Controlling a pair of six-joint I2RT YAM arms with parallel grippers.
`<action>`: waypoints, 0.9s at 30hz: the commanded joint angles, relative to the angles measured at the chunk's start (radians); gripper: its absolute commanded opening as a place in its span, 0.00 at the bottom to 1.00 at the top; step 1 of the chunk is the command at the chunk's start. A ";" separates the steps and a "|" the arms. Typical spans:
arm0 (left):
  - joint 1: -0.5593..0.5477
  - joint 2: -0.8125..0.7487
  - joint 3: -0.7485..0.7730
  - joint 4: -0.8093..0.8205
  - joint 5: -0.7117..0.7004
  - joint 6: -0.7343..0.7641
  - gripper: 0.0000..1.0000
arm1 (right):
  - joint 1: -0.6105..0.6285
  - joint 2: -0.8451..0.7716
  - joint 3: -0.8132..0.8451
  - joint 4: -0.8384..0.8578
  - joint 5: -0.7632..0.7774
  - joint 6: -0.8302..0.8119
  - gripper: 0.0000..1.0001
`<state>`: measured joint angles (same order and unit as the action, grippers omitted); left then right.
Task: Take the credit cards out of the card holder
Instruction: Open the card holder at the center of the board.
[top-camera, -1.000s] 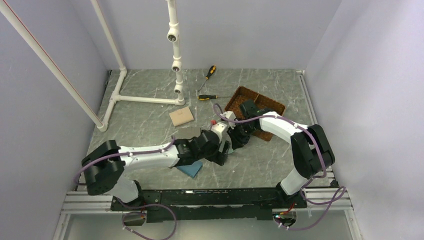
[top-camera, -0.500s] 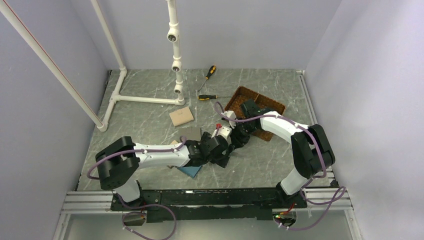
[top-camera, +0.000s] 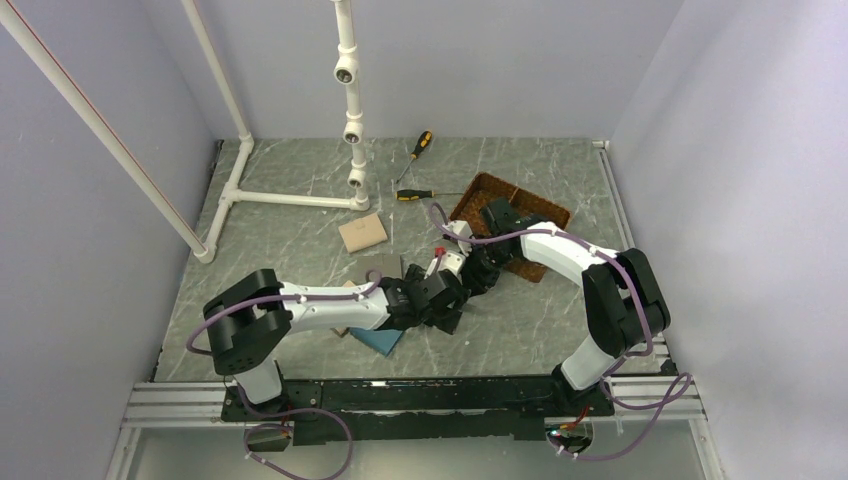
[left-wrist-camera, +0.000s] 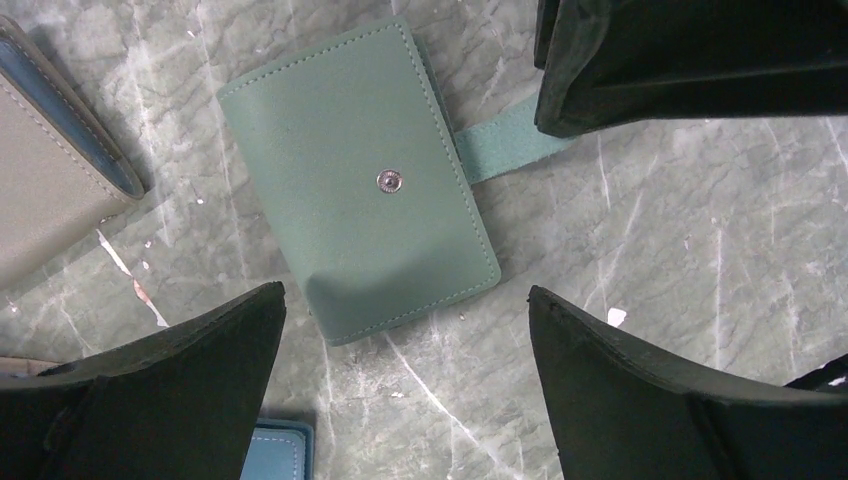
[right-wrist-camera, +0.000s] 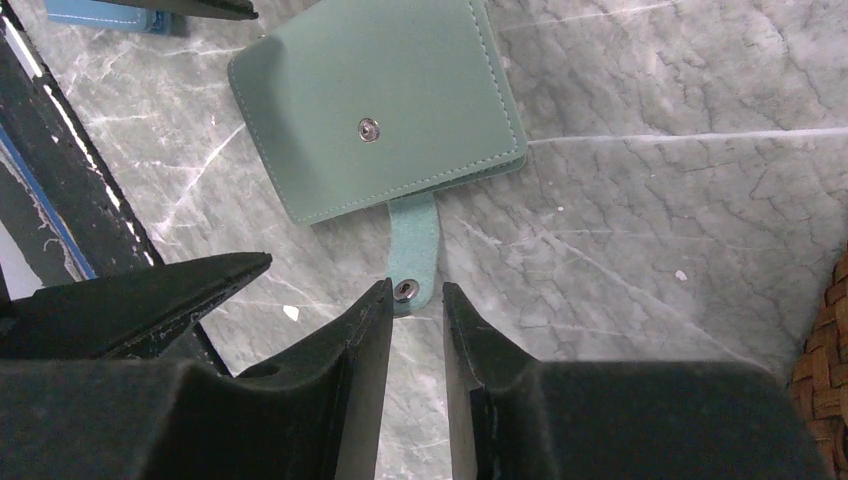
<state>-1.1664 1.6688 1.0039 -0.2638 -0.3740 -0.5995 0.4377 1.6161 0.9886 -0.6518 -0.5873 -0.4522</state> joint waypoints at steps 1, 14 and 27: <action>-0.003 0.024 0.065 -0.048 -0.048 -0.035 0.96 | -0.004 -0.015 0.041 -0.011 -0.040 -0.009 0.28; -0.004 0.165 0.225 -0.240 -0.140 -0.097 0.85 | -0.003 -0.003 0.047 -0.014 -0.046 -0.009 0.28; -0.004 0.229 0.244 -0.220 -0.142 -0.103 0.84 | -0.004 0.011 0.047 0.007 -0.034 0.033 0.28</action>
<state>-1.1774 1.8492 1.2312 -0.4751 -0.5213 -0.7010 0.4072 1.6413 0.9947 -0.6544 -0.5423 -0.4213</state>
